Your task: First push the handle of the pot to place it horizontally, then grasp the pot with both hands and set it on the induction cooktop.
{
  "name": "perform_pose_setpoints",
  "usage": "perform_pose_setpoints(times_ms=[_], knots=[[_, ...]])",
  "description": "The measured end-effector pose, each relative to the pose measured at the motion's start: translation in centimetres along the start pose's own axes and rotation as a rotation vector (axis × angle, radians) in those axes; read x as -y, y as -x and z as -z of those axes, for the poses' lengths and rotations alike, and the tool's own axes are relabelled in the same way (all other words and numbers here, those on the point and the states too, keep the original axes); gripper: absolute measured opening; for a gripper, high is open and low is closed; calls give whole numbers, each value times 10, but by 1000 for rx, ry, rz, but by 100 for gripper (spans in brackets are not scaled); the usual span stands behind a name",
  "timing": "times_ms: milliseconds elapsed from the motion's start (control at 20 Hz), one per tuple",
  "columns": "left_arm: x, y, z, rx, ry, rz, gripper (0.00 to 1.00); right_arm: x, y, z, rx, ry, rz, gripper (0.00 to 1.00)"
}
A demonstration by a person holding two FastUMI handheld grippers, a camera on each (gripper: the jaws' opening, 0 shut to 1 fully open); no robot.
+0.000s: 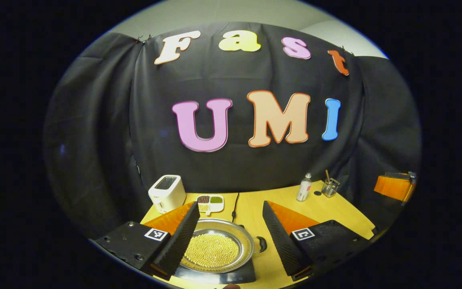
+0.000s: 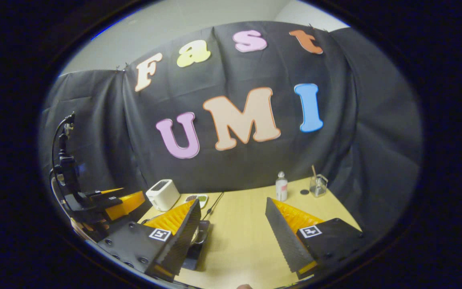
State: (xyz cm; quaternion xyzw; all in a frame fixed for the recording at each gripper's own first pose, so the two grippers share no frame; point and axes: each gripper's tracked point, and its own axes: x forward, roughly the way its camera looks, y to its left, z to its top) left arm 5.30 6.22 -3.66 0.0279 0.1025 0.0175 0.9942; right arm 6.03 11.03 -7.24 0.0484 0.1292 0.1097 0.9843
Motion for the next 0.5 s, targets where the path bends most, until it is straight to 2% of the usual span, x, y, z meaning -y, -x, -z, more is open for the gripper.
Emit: perform_pose_setpoints(times_ms=[200,350,400,450,500], knots=[[42,35,-26,100,24,-24,96,18,37,-30,71,65,-31,92],[66,58,-23,109,79,-22,94,35,59,-32,75,76,-51,92],[70,66,-21,112,83,-31,94,43,65,-31,73,80,-49,99],[71,71,-20,119,82,-41,94,49,68,-31,79,83,-50,92],[73,76,-19,123,76,-50,96,54,71,-31,80,78,-49,92]])
